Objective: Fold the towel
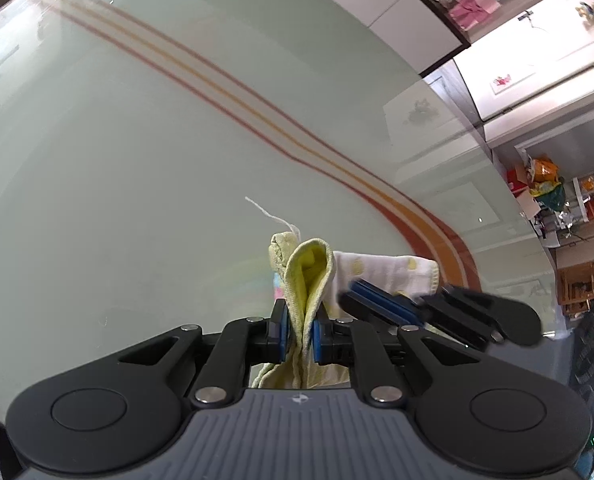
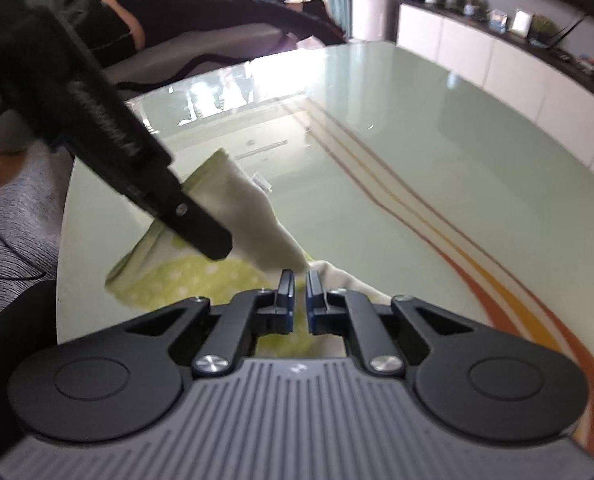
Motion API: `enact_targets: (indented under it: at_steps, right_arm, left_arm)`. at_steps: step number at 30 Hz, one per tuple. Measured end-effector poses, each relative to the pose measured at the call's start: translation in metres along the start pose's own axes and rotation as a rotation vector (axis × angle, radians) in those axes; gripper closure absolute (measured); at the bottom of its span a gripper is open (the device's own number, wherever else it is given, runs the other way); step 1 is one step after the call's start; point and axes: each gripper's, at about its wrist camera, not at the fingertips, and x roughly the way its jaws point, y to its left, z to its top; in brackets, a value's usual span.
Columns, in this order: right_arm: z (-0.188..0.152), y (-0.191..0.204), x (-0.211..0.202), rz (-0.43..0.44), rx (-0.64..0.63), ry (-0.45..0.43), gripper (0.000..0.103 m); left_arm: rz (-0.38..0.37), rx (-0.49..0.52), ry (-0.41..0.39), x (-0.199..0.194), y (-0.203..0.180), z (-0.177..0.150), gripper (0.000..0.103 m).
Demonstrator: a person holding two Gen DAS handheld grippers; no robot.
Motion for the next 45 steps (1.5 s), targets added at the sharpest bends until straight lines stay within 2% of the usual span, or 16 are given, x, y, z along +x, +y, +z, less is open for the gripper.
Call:
enact_targets:
  at_steps: [14,20,21,25,29,35,39,42,45]
  right_arm:
    - [0.006,-0.002,0.017,-0.002,0.048,0.030,0.097]
    - [-0.001,-0.013,-0.015,-0.050,0.080,-0.038,0.096]
    - [-0.008,-0.018,-0.031,-0.050,0.108,-0.056,0.096]
    - [-0.023,-0.019,-0.052,-0.034,0.115,-0.060,0.096]
    - [-0.042,-0.002,-0.062,-0.002,0.071,-0.021,0.095]
    - [-0.055,0.015,-0.036,0.016,0.052,0.052,0.095]
    - [-0.060,0.011,-0.046,0.012,0.078,0.012,0.093]
    - [-0.063,0.001,-0.071,-0.014,0.113,-0.040,0.088]
    - [-0.076,-0.018,-0.094,-0.099,0.156,-0.066,0.087]
  left_arm:
    - [-0.036,0.016,0.035,0.016,0.006,0.005,0.090]
    - [-0.053,0.009,0.035,0.017,-0.001,0.006,0.090]
    - [-0.057,0.009,0.036,0.017,-0.002,0.006,0.090]
    - [-0.061,0.018,0.036,0.017,-0.011,0.005,0.090]
    - [-0.064,0.021,0.037,0.017,-0.018,0.005,0.090]
    - [-0.076,0.032,0.034,0.018,-0.033,0.007,0.090]
    - [-0.084,0.052,0.040,0.021,-0.048,0.008,0.089]
    - [-0.084,0.072,0.046,0.025,-0.060,0.008,0.089]
    - [-0.084,0.095,0.055,0.031,-0.072,0.007,0.089]
